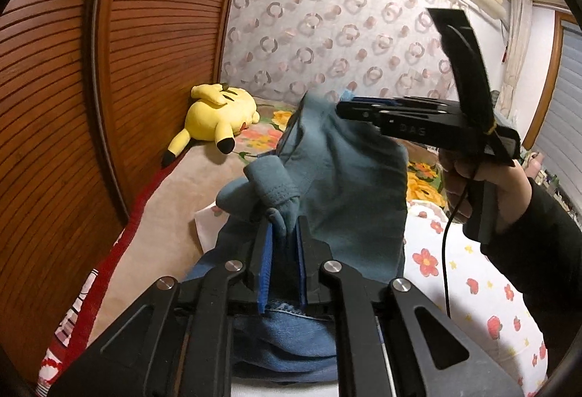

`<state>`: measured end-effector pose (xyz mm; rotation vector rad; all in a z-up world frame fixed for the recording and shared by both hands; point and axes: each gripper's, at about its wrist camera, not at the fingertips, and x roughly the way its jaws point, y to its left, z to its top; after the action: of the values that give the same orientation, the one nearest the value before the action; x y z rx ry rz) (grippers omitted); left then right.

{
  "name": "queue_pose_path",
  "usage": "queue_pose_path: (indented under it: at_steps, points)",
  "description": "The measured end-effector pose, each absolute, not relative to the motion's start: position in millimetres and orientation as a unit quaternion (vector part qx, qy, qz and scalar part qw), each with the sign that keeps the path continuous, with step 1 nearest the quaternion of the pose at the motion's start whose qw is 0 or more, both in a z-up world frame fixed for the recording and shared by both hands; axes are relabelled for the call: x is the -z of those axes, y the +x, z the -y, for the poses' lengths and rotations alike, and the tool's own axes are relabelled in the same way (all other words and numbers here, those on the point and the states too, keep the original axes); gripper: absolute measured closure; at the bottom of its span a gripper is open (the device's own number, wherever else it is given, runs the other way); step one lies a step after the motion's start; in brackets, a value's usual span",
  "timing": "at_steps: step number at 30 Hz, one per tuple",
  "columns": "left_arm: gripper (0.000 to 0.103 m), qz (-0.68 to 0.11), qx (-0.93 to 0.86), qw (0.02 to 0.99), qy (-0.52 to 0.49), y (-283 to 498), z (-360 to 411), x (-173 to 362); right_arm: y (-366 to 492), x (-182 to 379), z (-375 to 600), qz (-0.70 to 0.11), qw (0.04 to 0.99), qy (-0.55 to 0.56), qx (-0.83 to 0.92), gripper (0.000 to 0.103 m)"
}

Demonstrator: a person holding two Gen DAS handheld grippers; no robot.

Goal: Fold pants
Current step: 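Lift the folded shorts with the left gripper and carry them onto the jeans, then open the left gripper and lay the shorts flat on the jeans stack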

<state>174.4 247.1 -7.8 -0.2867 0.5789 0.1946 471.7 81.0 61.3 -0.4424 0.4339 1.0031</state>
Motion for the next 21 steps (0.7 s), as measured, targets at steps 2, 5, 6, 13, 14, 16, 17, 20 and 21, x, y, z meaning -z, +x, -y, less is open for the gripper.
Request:
queue_pose_path:
  at_steps: [2,5,6,13,14,16,17,20,21]
  points:
    - [0.090,-0.277,-0.100,0.946,-0.136,172.4,-245.6,2.5,468.3,-66.1,-73.6,-0.204,0.836,-0.200,-0.468,0.071]
    - [0.072,-0.268,-0.108,0.949,-0.124,171.1,-245.5,-5.5,460.6,-68.1,-59.5,-0.212,0.836,-0.187,-0.470,0.071]
    - [0.061,-0.263,-0.107,0.951,-0.121,170.6,-245.5,-8.4,457.5,-65.9,-56.0,-0.216,0.834,-0.184,-0.473,0.071]
    - [0.056,-0.280,-0.090,0.951,-0.097,194.8,-239.8,0.3,449.8,-38.4,-37.6,-0.248,0.825,-0.200,-0.466,0.071]
    - [0.056,-0.293,-0.089,0.947,-0.095,199.8,-239.3,6.4,451.6,-36.0,-36.6,-0.251,0.826,-0.200,-0.462,0.071]
    - [0.056,-0.313,-0.093,0.941,-0.089,205.6,-238.4,18.0,458.3,-34.7,-38.7,-0.258,0.828,-0.199,-0.456,0.071]
    - [0.056,-0.321,-0.097,0.938,-0.087,207.3,-239.0,23.3,461.9,-33.9,-40.0,-0.259,0.830,-0.200,-0.452,0.071]
    - [0.056,-0.336,-0.104,0.931,-0.094,208.9,-245.2,36.8,476.6,-29.6,-46.8,-0.268,0.837,-0.198,-0.434,0.071]
    - [0.056,-0.339,-0.105,0.930,-0.094,209.3,-245.9,39.4,482.0,-28.3,-49.8,-0.276,0.836,-0.190,-0.434,0.071]
